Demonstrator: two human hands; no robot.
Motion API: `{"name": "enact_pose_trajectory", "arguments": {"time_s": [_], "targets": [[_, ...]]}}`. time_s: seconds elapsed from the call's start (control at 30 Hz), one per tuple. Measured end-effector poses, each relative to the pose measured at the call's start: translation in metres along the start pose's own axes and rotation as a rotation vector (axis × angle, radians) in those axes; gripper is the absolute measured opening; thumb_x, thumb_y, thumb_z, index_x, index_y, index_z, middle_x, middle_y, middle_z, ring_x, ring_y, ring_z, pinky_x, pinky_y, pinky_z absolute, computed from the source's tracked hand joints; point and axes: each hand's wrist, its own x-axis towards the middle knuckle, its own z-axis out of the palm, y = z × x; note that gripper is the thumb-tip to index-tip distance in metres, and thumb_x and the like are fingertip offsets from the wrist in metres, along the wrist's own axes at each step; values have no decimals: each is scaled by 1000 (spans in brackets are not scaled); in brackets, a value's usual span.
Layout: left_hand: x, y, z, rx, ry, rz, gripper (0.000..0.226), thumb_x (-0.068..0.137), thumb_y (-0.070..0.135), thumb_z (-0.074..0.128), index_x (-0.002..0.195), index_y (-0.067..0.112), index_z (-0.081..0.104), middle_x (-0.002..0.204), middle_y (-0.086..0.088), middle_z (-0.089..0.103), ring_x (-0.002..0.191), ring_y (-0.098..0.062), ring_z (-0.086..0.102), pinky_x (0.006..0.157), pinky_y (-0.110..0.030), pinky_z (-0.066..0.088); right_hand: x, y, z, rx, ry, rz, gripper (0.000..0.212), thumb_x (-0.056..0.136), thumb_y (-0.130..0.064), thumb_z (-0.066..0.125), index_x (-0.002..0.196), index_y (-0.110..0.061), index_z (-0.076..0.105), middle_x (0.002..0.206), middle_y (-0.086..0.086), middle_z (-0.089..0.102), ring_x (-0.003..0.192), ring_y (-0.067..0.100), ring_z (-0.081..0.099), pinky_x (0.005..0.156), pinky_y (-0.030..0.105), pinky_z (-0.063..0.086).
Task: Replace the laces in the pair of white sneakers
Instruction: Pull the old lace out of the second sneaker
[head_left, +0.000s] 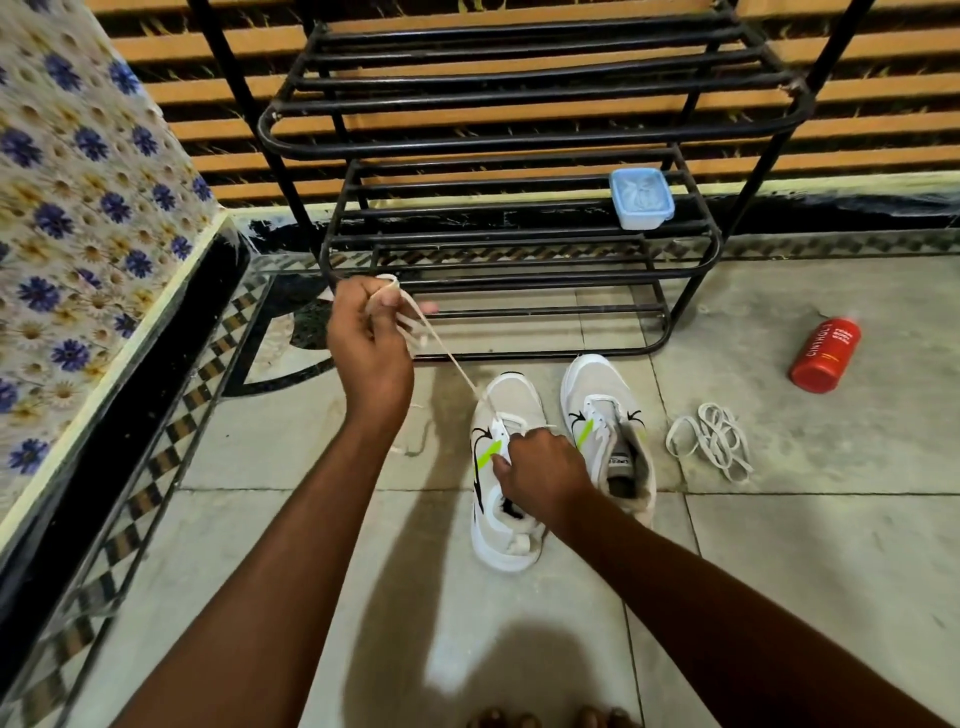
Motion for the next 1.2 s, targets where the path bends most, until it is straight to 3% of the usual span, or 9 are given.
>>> {"name": "enact_pose_trajectory", "arguments": {"time_s": [0.1, 0.27, 0.43, 0.53, 0.7, 0.8, 0.9, 1.0, 1.2], "targets": [[-14, -22, 7, -67, -190, -136, 22, 112, 21, 41, 93, 18, 52, 77, -4, 60, 57, -18, 54, 52, -29, 43, 0, 2, 1, -5, 11, 6, 41, 100, -44, 45, 104, -11, 68, 105, 15, 67, 101, 36, 65, 82, 38, 50], [-39, -79, 5, 622, -605, 34, 19, 99, 27, 57, 115, 28, 67, 108, 6, 71, 100, -22, 67, 81, -39, 55, 0, 1, 3, -5, 11, 7, 41, 100, -45, 44, 105, -11, 67, 106, 14, 67, 102, 35, 64, 83, 38, 50], [-67, -97, 12, 1021, -1017, 182, 33, 84, 30, 69, 117, 24, 65, 113, 1, 55, 113, -25, 56, 71, -36, 52, 0, 1, 4, -40, 12, -3, 41, 100, -45, 43, 109, -13, 65, 109, 13, 66, 103, 34, 64, 83, 38, 50], [-70, -95, 18, 1080, -985, 171, 24, 83, 28, 68, 107, 22, 66, 109, 1, 53, 114, -22, 53, 65, -31, 39, 0, 2, 3, -52, 6, -8, 40, 101, -45, 43, 111, -13, 65, 110, 13, 65, 103, 35, 65, 84, 38, 50], [-69, -88, 24, 1125, -954, 75, 38, 86, 28, 68, 118, 16, 53, 118, -5, 58, 110, -29, 59, 72, -35, 40, -1, 0, 0, -47, -7, -16, 40, 102, -43, 43, 112, -11, 65, 112, 15, 65, 105, 36, 64, 85, 38, 49], [-70, -83, 24, 1075, -888, -28, 25, 87, 18, 63, 101, 17, 42, 105, -7, 63, 97, -37, 62, 68, -36, 40, -1, -1, -2, -46, -10, -11, 41, 103, -42, 42, 113, -10, 65, 113, 15, 65, 105, 36, 64, 85, 38, 50], [-73, -77, 25, 968, -682, -131, 7, 91, 19, 56, 93, 16, 50, 87, -1, 64, 86, -34, 62, 70, -38, 44, -2, 0, -4, -49, -10, -5, 41, 103, -42, 41, 112, -9, 65, 113, 15, 65, 104, 36, 65, 84, 37, 49], [-72, -77, 26, 655, -380, -308, 21, 90, 21, 47, 72, 22, 58, 70, 4, 68, 72, -21, 64, 78, -42, 51, -2, 0, -5, -34, -18, 0, 42, 103, -42, 41, 112, -8, 65, 112, 15, 66, 103, 36, 65, 83, 37, 49], [-87, -80, 20, 504, -204, -223, 20, 84, -8, 48, 82, 12, 49, 79, 3, 70, 71, -16, 60, 64, -31, 40, -4, -1, -8, -14, -20, -3, 41, 102, -41, 43, 110, -9, 67, 112, 16, 65, 103, 37, 65, 84, 37, 50]]}}
